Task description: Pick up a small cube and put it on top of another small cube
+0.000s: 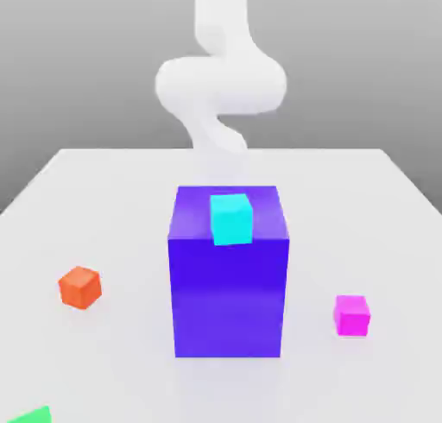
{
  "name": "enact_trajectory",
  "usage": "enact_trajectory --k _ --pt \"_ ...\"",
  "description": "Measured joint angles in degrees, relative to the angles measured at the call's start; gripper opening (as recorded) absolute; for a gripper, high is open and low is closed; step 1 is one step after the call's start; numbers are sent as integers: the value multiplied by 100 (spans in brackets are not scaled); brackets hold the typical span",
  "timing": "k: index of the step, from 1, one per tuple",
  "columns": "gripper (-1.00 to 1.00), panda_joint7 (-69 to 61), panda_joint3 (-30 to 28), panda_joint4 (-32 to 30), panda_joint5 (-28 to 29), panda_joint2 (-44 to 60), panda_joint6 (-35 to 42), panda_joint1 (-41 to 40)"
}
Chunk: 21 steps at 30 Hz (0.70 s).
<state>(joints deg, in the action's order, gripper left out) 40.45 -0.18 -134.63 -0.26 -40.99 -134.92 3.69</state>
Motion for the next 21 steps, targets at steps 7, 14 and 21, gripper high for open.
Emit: enact_trajectory --k 7,14,21 --pt "0 -1695 5 -861 -103 1529 -972 1093" --pt "0 -3300 175 -1689 -185 2984 -1902 1998" --pt "0 -4519 508 -2441 128 4438 -2849 2631"
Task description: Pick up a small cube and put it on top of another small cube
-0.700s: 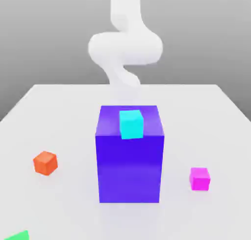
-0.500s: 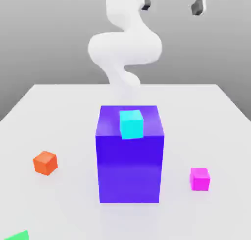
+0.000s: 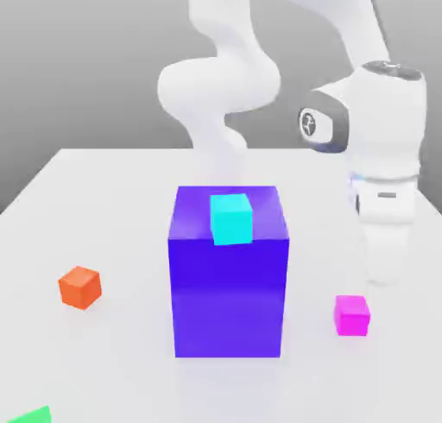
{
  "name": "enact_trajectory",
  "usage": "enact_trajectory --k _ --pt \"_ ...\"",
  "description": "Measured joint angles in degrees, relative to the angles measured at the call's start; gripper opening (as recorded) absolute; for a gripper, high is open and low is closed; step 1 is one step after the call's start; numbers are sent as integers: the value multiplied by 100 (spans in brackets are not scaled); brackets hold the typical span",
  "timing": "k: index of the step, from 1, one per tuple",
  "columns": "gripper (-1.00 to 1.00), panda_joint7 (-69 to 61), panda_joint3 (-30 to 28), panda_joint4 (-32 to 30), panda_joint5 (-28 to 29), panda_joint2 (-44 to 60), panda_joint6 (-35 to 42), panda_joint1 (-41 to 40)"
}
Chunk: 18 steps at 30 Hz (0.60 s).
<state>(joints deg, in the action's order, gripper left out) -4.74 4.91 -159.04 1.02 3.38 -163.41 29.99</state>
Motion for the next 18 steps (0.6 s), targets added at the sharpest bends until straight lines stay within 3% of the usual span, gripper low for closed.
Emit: enact_trajectory --k 6,7,13,18 --pt "0 138 -304 158 339 1246 -989 251" --pt "-100 149 -342 184 352 1388 -1104 286" --pt "-100 169 -358 198 375 1458 -1152 299" --pt "-100 36 -192 50 206 692 -532 174"
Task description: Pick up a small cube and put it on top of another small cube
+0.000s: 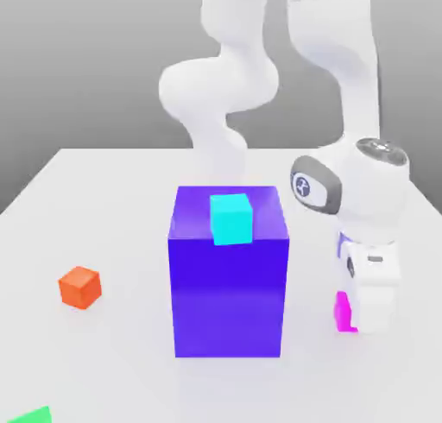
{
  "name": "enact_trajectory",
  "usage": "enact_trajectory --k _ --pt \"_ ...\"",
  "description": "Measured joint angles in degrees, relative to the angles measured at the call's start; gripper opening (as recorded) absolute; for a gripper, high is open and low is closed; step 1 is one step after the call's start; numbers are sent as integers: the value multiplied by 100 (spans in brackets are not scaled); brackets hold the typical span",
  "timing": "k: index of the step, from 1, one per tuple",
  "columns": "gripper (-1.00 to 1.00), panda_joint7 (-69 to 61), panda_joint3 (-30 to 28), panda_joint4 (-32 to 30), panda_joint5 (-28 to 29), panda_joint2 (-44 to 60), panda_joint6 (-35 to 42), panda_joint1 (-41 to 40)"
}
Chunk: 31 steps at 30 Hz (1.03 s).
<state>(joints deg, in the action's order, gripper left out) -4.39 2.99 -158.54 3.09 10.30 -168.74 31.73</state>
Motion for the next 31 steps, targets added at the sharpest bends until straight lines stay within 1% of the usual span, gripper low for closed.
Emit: enact_trajectory --k 3,4,6,16,23,25,27,28,31 --pt "-100 -151 74 -45 -273 -565 455 -33" --pt "-100 -208 95 63 -480 -672 537 -59" --pt "-100 -12 -57 402 -717 -642 741 -374" --pt "-100 1801 -1490 2297 -1346 278 1866 -1704" --pt "-100 2878 -2452 3427 -1807 897 2575 -2595" --pt "-100 3110 -2638 3746 -1992 1373 2605 -2901" --pt "-100 3079 -2554 3902 -2245 1855 2362 -3131" --pt "100 3046 -2508 3935 -2328 1999 2270 -3194" --pt "100 3045 -2508 3935 -2328 1999 2270 -3194"
